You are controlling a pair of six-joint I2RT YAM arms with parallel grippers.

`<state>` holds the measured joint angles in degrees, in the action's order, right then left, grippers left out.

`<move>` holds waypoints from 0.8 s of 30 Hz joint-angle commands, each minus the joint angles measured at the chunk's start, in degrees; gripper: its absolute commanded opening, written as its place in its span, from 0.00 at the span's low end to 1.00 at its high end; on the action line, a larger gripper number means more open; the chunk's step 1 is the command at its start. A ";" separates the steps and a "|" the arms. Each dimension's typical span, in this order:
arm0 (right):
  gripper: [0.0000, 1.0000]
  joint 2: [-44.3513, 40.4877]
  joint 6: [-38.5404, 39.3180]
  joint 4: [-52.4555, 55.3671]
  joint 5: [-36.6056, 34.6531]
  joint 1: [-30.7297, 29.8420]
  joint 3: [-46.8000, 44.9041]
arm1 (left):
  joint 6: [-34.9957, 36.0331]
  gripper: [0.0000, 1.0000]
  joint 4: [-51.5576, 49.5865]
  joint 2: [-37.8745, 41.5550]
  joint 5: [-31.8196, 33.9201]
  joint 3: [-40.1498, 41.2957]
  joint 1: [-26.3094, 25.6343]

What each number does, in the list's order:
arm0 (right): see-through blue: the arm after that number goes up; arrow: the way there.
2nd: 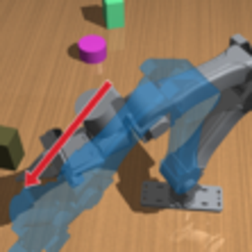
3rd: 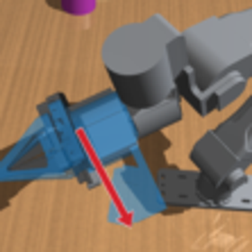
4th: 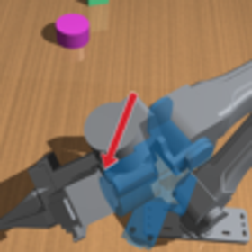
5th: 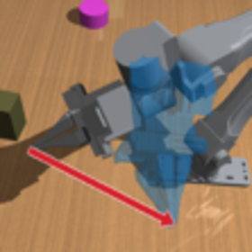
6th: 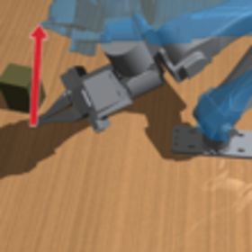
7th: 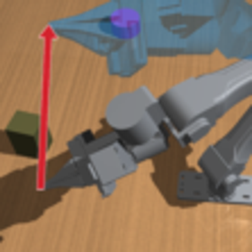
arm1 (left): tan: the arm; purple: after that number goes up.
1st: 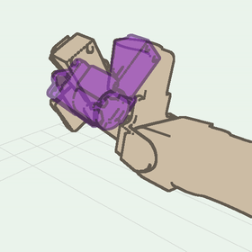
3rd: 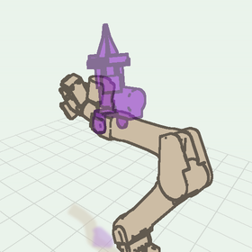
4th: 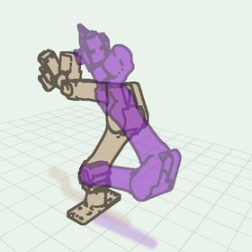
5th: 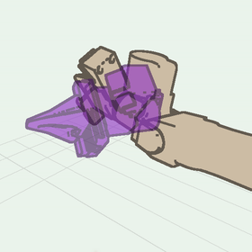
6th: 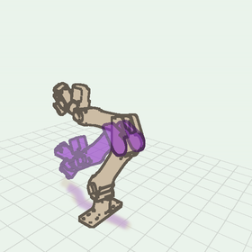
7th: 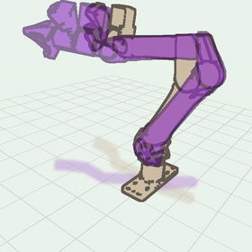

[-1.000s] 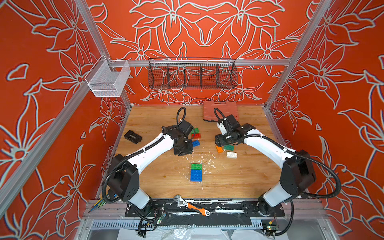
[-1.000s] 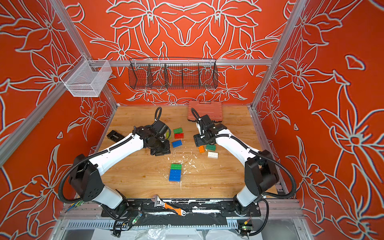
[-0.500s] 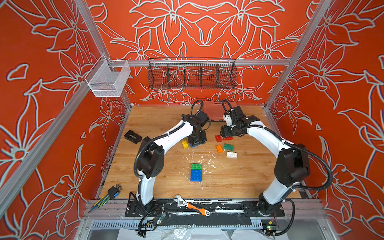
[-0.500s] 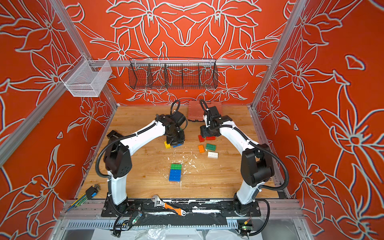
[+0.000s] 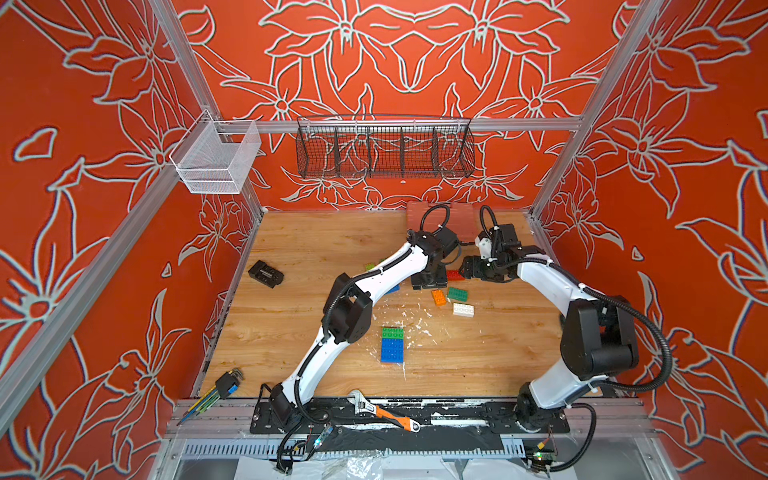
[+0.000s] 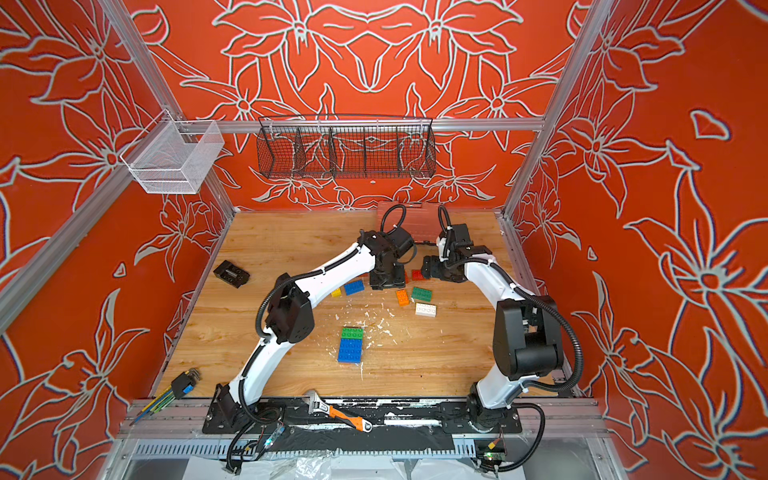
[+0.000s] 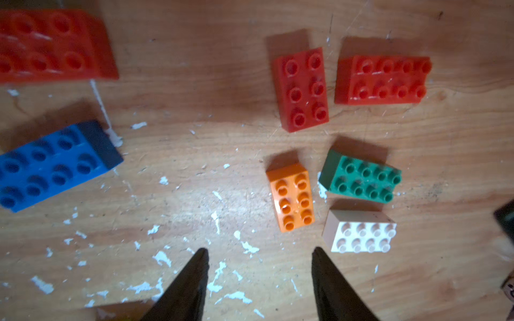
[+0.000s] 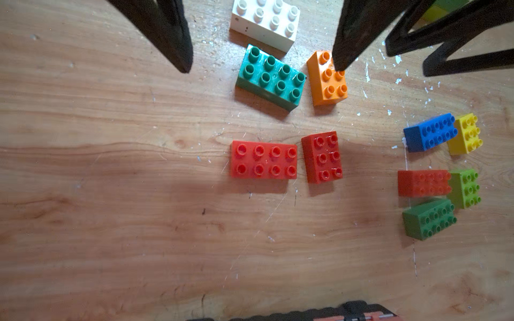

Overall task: Assemble a rectangle with lego
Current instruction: Pick up the lego brick from the center of the board.

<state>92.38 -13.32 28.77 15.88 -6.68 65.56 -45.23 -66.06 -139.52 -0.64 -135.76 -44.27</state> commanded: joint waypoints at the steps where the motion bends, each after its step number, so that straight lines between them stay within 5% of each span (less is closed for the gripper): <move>1: 0.82 -3.25 -2.45 -5.58 1.97 0.52 -1.95 | -3.63 0.59 -5.48 -4.87 3.30 -6.22 -0.55; 8: 0.82 -4.48 -3.55 -8.65 2.69 2.43 -4.31 | -4.26 0.58 -5.46 -11.03 3.00 -13.42 -1.39; 24: 0.81 -5.43 -4.83 -10.91 5.51 3.73 -6.19 | -3.65 0.49 -3.46 -13.67 1.22 -12.84 -2.31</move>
<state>88.64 -17.26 18.94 20.12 -3.01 60.20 -48.69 -68.07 -151.68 0.36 -148.09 -45.78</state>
